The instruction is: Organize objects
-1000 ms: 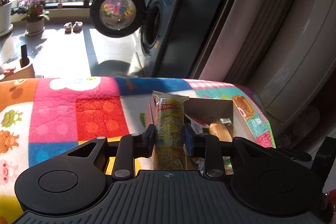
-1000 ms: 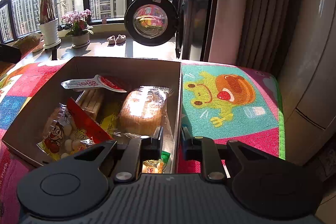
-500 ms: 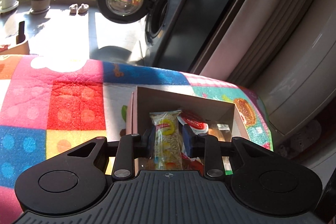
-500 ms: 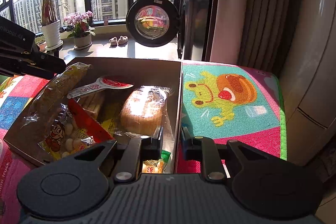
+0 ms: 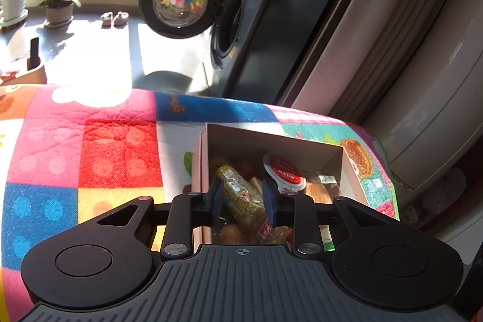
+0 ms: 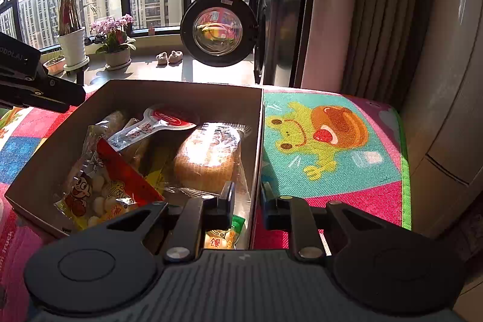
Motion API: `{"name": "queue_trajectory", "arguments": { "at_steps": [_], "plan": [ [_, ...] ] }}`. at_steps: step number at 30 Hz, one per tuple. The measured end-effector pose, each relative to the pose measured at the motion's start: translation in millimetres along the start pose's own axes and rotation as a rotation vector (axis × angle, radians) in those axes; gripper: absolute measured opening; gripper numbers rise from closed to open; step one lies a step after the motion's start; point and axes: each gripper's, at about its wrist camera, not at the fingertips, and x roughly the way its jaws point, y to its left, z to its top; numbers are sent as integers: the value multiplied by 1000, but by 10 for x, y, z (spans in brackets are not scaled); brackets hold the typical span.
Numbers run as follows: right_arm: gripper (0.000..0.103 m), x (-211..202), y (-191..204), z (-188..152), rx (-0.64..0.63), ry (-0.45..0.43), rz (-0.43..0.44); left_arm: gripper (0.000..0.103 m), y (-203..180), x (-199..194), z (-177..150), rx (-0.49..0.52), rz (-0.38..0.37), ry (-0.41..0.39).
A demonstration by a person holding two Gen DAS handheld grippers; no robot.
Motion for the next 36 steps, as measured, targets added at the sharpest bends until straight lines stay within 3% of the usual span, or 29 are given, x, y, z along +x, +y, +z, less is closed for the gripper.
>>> {"name": "queue_trajectory", "arguments": {
  "at_steps": [7,14,22,29,33,36],
  "plan": [
    [18,10,12,-26,-10,2,-6,31,23,-158,-81,43,25,-47],
    [18,19,21,-57,-16,11,-7,31,97,-506,-372,121,76,-110],
    [18,-5,42,-59,-27,14,-9,31,129,-655,-715,159,67,-86],
    [18,-89,10,-95,-25,4,-3,31,256,-770,-1071,174,112,-46],
    [19,-298,-39,-109,-16,-35,-20,31,342,-798,-1255,132,138,-22],
    [26,-538,-76,-161,-17,-70,-25,31,358,-867,-1370,105,136,-28]
  ]
}}
